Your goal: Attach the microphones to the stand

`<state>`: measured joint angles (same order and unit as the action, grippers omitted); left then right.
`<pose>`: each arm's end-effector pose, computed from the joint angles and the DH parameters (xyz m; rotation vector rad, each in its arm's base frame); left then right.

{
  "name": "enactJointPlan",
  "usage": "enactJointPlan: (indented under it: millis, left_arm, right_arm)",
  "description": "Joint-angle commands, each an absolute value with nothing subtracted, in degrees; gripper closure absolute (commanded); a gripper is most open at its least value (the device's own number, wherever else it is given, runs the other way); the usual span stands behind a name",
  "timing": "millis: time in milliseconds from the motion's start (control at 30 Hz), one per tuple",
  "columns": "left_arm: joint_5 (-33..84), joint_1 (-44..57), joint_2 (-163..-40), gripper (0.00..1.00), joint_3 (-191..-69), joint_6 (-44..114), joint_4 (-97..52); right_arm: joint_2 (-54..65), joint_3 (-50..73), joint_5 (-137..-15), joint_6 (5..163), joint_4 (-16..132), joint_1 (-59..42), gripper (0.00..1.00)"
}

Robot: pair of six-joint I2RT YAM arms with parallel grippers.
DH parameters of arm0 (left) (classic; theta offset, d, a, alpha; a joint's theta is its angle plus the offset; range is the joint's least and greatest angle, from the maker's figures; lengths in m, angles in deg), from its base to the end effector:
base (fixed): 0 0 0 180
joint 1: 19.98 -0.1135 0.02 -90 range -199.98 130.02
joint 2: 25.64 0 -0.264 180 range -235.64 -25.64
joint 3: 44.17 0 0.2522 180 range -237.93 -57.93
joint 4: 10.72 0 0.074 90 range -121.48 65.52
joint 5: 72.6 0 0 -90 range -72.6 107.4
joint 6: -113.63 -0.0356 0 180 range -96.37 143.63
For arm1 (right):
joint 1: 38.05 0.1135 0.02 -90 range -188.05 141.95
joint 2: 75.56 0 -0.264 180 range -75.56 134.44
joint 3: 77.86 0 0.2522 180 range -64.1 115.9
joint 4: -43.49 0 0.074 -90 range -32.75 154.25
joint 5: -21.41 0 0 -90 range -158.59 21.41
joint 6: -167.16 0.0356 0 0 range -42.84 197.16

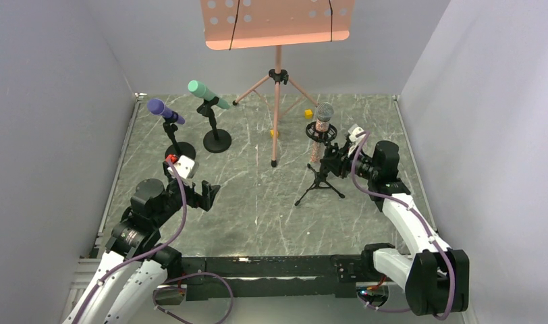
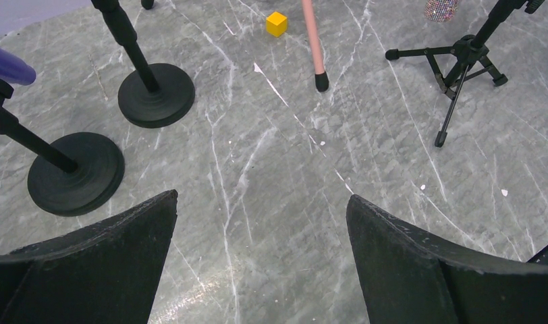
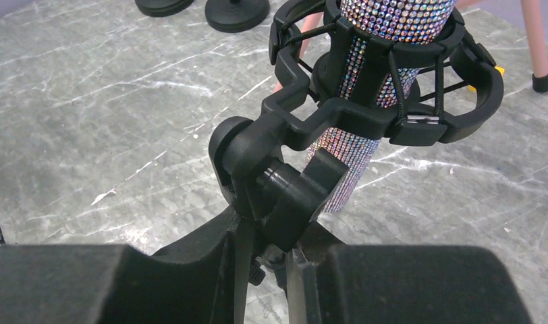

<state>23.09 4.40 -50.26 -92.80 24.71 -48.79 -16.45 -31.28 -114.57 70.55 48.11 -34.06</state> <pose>0.1047 -0.0513 0.2995 0.4396 1.7801 -0.4039 0.2227 0.0412 0.2562 -0.7075 1.6925 0.7130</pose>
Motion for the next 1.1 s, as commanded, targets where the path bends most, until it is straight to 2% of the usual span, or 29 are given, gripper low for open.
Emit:
enactJointPlan:
  millis: [0,100,233,400,767,933,1067]
  left_arm:
    - [22.54,4.10,-50.20,0.01,-92.84,24.33,-47.06]
    - [22.50,4.10,-49.91,0.01,-92.76,24.33,-47.05]
    - [22.42,4.10,-49.87,0.01,-92.82,24.33,-47.19]
    - [22.40,4.10,-49.83,0.01,-92.74,24.33,-47.07]
    - [22.06,4.10,-50.47,0.01,-92.73,24.33,-47.11]
    - [21.64,4.14,-50.83,0.01,-92.82,24.33,-47.35]
    - [21.09,4.10,-50.94,0.01,-92.73,24.33,-47.28]
  right_arm:
    - [-16.07,-30.05,-114.86,65.76,45.58,-33.75,0.77]
    - [-15.39,-28.42,-116.74,57.78,48.94,-33.96,0.88]
    - [-13.96,-27.01,-119.39,50.32,50.52,-35.04,0.94]
    - [-11.30,-26.26,-122.30,49.97,43.74,-37.66,0.96]
    - [0.97,-24.47,-124.93,57.65,18.63,-41.13,0.97]
    - [9.38,-21.06,-124.68,62.94,7.84,-42.45,0.97]
    - [14.97,-16.98,-123.69,64.36,4.86,-43.16,0.97]
